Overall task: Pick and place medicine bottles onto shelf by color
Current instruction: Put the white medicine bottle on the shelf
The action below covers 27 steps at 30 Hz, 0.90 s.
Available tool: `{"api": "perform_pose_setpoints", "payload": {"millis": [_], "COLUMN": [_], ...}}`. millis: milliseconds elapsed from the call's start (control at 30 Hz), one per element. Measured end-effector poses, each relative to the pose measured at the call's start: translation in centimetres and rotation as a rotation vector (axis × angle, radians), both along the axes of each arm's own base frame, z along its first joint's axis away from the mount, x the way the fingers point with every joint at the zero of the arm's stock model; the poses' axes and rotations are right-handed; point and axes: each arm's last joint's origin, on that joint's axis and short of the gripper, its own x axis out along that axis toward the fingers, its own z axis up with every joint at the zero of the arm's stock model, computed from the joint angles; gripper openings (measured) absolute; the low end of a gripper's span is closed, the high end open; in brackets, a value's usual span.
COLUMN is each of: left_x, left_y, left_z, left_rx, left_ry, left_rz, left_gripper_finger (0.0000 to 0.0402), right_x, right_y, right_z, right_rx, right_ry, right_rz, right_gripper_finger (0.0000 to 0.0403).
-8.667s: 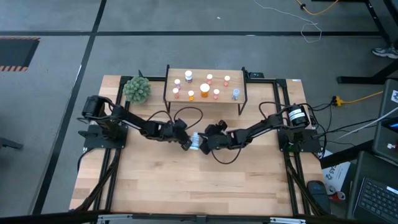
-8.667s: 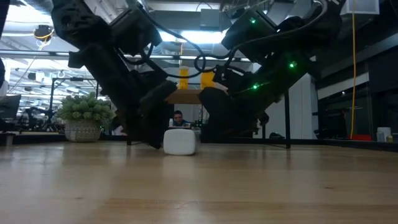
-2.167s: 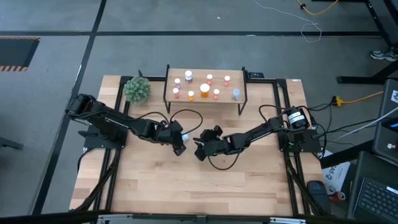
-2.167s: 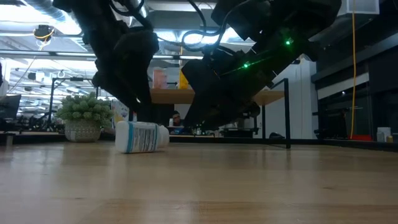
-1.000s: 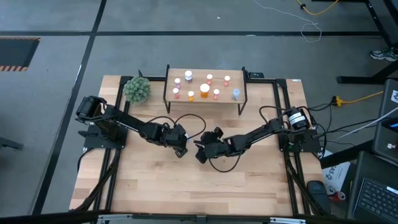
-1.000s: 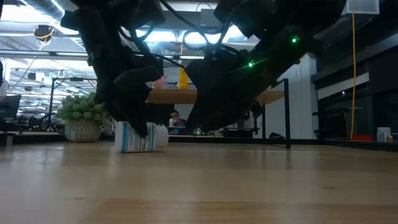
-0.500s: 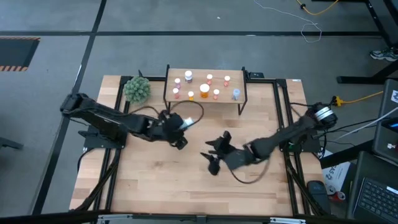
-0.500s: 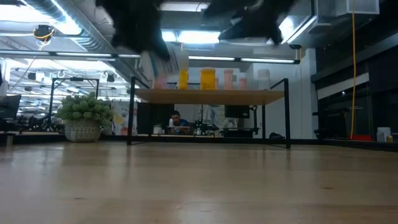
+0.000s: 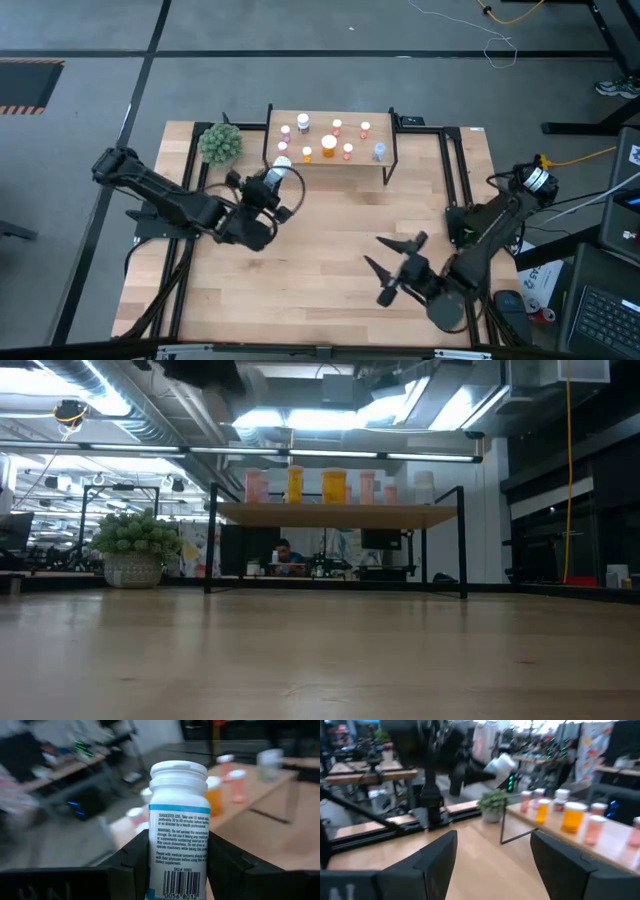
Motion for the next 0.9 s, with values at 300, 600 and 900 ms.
{"api": "perform_pose_setpoints", "payload": {"millis": [300, 600, 900], "left_x": [0.4, -2.9, -4.3], "left_y": [0.6, 4.5, 8.7], "left_z": [-2.7, 0.9, 2.2], "left_rx": [0.102, 0.029, -0.201], "left_ry": [-0.029, -0.086, -0.045], "left_rz": [0.141, 0.211, 0.135], "left_gripper_finger": [0.0144, 0.0144, 0.0144], "right_x": [-2.4, -2.6, -2.6], "right_y": [1.8, 1.9, 1.9], "right_z": [0.1, 0.1, 0.1], "right_rx": [-0.035, -0.068, -0.113], "right_ry": [-0.041, -0.019, 0.012], "right_rz": [-0.019, -0.011, -0.011], "right_gripper_finger": [0.0255, 0.0255, 0.0255]}}
